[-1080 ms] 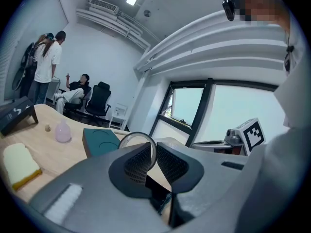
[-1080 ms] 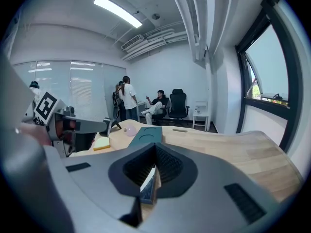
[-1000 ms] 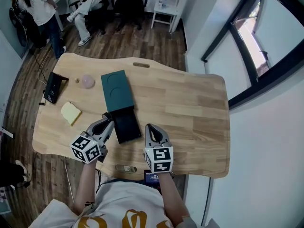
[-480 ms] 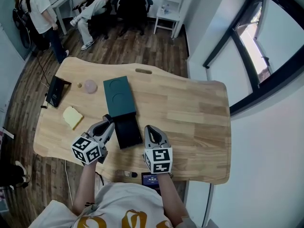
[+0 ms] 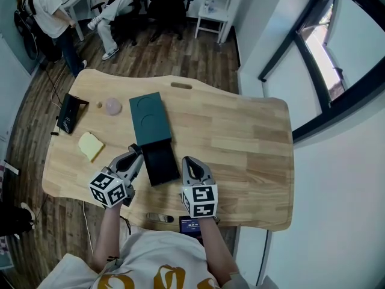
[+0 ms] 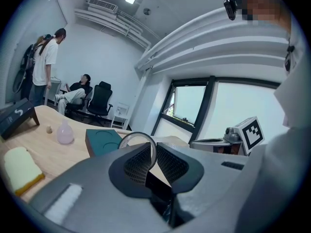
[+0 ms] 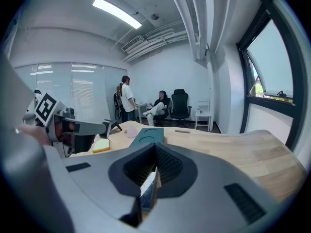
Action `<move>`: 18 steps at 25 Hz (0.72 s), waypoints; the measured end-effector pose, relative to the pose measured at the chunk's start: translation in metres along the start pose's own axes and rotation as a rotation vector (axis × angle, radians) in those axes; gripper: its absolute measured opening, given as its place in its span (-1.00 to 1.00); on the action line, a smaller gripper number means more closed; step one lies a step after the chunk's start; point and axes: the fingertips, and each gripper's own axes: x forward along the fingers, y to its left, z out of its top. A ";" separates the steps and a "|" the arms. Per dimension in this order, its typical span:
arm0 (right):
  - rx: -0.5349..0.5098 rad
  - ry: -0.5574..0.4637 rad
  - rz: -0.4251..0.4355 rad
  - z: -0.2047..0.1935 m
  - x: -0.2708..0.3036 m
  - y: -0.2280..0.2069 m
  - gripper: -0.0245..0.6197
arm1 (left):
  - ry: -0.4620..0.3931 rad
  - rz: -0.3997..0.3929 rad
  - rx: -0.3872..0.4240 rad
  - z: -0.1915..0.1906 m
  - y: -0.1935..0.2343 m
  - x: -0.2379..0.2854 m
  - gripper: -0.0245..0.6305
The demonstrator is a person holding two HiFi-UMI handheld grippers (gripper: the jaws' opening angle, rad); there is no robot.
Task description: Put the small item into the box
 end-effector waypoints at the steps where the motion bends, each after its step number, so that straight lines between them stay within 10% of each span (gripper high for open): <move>1: 0.002 0.003 0.000 -0.001 0.000 0.000 -0.91 | 0.002 0.002 0.000 -0.001 0.000 0.000 -0.80; 18: 0.029 0.057 0.025 -0.027 0.012 -0.011 -0.91 | 0.110 -0.015 -0.051 -0.038 0.004 0.021 -0.80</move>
